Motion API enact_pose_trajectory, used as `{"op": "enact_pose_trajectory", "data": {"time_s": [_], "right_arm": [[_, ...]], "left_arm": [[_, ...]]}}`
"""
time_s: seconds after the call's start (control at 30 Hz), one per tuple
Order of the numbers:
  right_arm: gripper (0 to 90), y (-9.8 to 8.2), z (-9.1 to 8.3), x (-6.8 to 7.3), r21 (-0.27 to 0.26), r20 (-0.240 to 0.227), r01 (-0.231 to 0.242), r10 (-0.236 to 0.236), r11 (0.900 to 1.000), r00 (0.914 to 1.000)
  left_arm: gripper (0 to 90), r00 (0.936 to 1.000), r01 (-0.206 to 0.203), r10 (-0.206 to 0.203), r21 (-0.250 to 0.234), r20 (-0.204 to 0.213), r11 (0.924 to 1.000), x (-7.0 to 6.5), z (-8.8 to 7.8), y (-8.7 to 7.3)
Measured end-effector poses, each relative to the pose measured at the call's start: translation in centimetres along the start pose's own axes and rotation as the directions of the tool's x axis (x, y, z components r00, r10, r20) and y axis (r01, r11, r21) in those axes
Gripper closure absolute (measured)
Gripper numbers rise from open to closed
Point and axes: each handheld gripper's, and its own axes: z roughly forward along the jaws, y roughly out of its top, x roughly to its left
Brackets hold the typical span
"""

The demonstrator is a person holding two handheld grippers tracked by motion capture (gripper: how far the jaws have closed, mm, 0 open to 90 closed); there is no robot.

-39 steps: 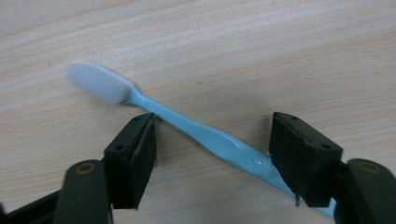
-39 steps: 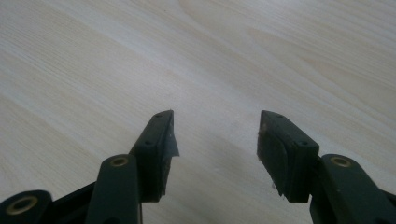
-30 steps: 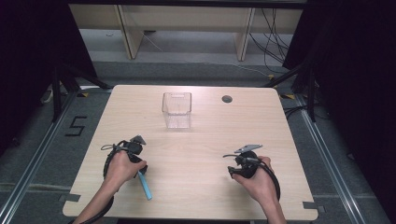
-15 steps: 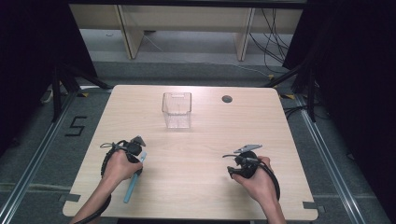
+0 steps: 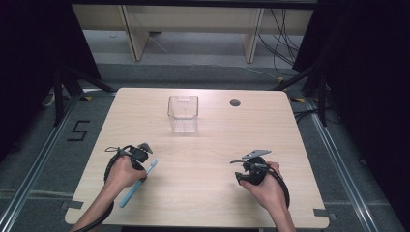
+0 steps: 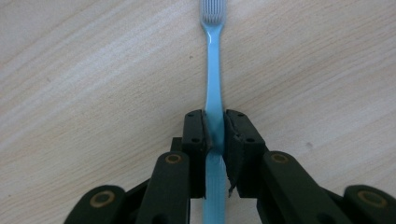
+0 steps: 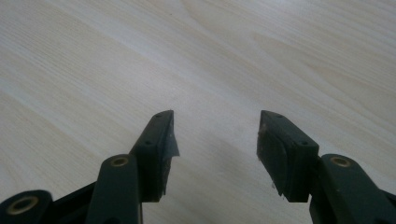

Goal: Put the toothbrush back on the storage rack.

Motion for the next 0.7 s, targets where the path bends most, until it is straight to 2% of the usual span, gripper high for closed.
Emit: {"op": "enact_pose_trajectory", "data": {"time_s": [0.13,0.17,0.2,0.23,0.27,0.43,0.5,0.53,0.6,0.7], "right_arm": [[47.1,-0.1,0.1,0.1,0.005,-0.005,-0.008,0.008,1.000,1.0000],[47.2,-0.1,0.2,0.0,0.004,-0.006,0.003,-0.003,1.000,1.0000],[47.2,-0.1,0.2,0.0,0.005,-0.006,-0.001,0.001,1.000,1.0000],[47.2,-0.1,0.3,0.1,0.009,-0.007,-0.001,0.001,1.000,1.0000],[47.2,-0.1,0.3,0.1,0.009,-0.007,-0.001,0.001,1.000,1.0000],[47.4,-0.1,0.3,0.2,0.011,-0.008,-0.005,0.005,1.000,1.0000],[47.5,-0.1,0.3,0.1,-0.002,-0.009,0.000,0.000,1.000,1.0000],[47.5,-0.1,0.2,0.2,0.005,-0.010,-0.013,0.013,1.000,0.9999],[47.5,0.0,0.2,0.1,-0.003,-0.005,0.003,-0.003,1.000,1.0000],[47.6,0.0,0.2,0.1,-0.005,-0.007,0.003,-0.003,1.000,1.0000]], "left_arm": [[77.9,0.9998,-0.020,0.020,0.002,0.001,0.9998,0.0,0.0,0.0],[77.9,0.9987,-0.050,0.050,-0.005,-0.012,0.9987,0.1,0.0,0.0],[78.0,0.9981,-0.061,0.061,-0.003,-0.014,0.9981,0.2,0.0,0.1],[77.9,0.9983,-0.057,0.057,-0.005,-0.010,0.9984,0.2,0.0,0.0],[77.9,0.9997,-0.025,0.025,-0.010,0.006,0.9996,0.0,0.1,-0.1],[78.2,0.9994,-0.017,0.019,-0.052,0.029,0.9985,0.3,0.0,-0.6],[78.2,0.9990,-0.019,0.021,-0.062,0.040,0.9979,0.3,0.1,-0.8],[78.2,0.9984,-0.033,0.035,-0.055,0.044,0.9980,0.4,0.0,-0.8],[78.3,0.9979,-0.040,0.042,-0.047,0.049,0.9981,0.5,-0.1,-0.9],[78.2,0.9963,-0.049,0.055,-0.082,0.067,0.9954,0.7,-0.1,-1.2]]}}
